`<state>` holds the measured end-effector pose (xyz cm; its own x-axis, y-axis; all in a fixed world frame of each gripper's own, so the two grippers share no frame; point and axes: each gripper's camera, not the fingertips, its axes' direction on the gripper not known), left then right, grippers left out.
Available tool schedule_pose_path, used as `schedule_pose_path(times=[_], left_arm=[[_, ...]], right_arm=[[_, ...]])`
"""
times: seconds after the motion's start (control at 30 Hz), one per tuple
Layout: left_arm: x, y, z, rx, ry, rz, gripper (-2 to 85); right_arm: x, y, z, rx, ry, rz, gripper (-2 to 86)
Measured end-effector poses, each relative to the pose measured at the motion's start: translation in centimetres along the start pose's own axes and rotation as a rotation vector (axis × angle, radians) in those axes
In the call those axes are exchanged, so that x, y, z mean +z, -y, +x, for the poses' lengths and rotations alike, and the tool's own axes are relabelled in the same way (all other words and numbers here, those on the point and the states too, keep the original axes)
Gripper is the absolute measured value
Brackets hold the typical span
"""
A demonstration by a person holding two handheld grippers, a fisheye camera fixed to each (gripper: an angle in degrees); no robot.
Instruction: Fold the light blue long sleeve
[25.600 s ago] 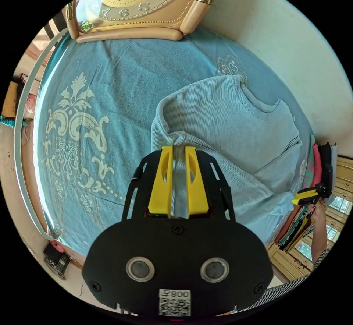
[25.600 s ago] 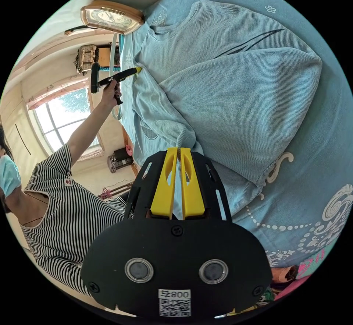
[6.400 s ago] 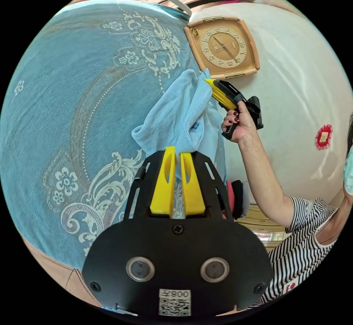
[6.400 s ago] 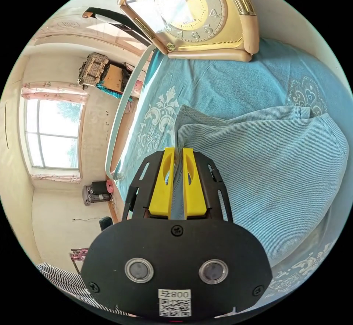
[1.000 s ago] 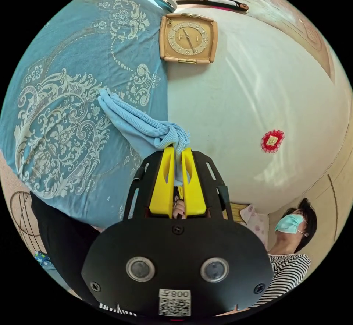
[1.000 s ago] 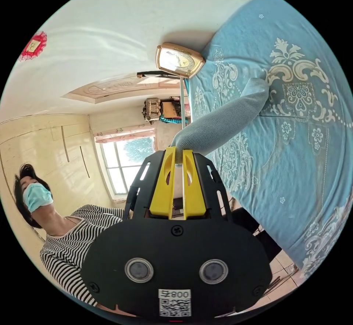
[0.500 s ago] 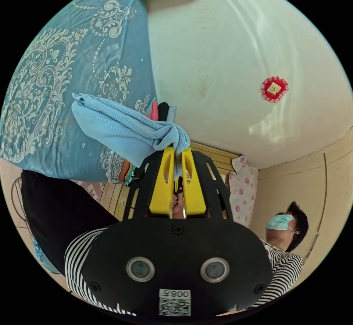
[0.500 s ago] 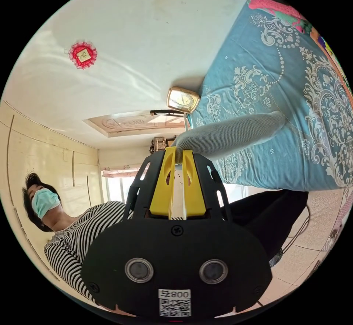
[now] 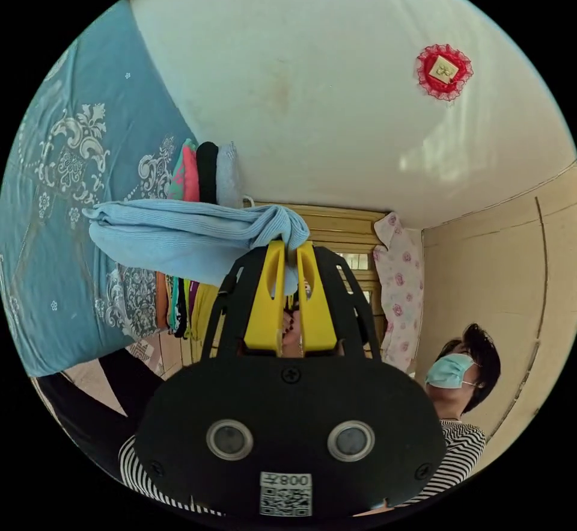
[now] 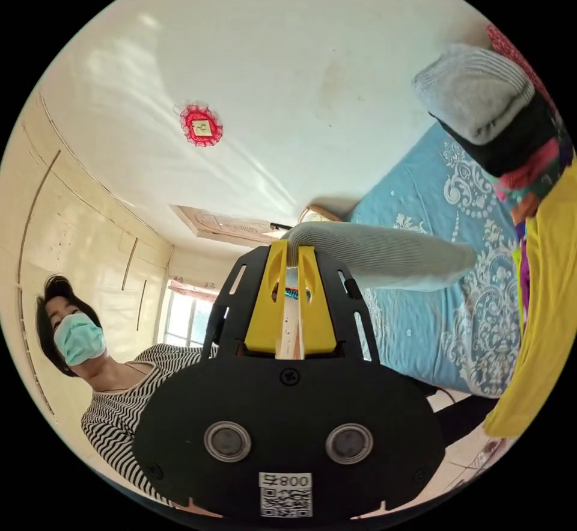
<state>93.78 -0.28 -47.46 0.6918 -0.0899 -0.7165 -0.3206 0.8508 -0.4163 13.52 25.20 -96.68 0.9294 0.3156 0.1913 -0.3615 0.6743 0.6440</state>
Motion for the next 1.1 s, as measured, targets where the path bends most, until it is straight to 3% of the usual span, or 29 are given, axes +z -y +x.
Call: schedule_pose_path(times=[0.27, 0.47, 0.6, 0.77, 0.83, 0.9, 1.1], left_arm=[[20.2, 10.9, 12.9, 0.297, -0.029, 0.133, 3.2], [33.4, 15.8, 18.0, 0.448, 0.011, 0.114, 3.2], [40.7, 16.8, 14.5, 0.364, 0.074, 0.056, 3.1], [48.4, 16.0, 1.8, -0.010, 0.320, -0.068, 2.6], [49.6, 15.4, -0.6, -0.083, 0.307, -0.056, 2.4], [50.6, 15.0, -1.3, -0.111, 0.261, -0.028, 2.3], [54.7, 16.2, 0.1, -0.075, 0.310, -0.072, 2.1]], right_arm=[[-15.2, 25.1, -5.4, -0.271, 0.002, -0.026, 1.8], [-26.1, 35.3, -4.7, -0.361, -0.003, 0.007, 2.0], [-31.5, 37.5, 3.0, -0.243, -0.048, 0.010, 2.2], [-36.7, 36.5, 20.3, 0.172, -0.228, -0.062, 2.2], [-37.8, 35.9, 23.7, 0.229, -0.199, -0.078, 2.3], [-39.5, 35.9, 25.2, 0.235, -0.114, -0.030, 2.3], [-41.6, 38.7, 25.4, 0.200, -0.153, -0.032, 2.0]])
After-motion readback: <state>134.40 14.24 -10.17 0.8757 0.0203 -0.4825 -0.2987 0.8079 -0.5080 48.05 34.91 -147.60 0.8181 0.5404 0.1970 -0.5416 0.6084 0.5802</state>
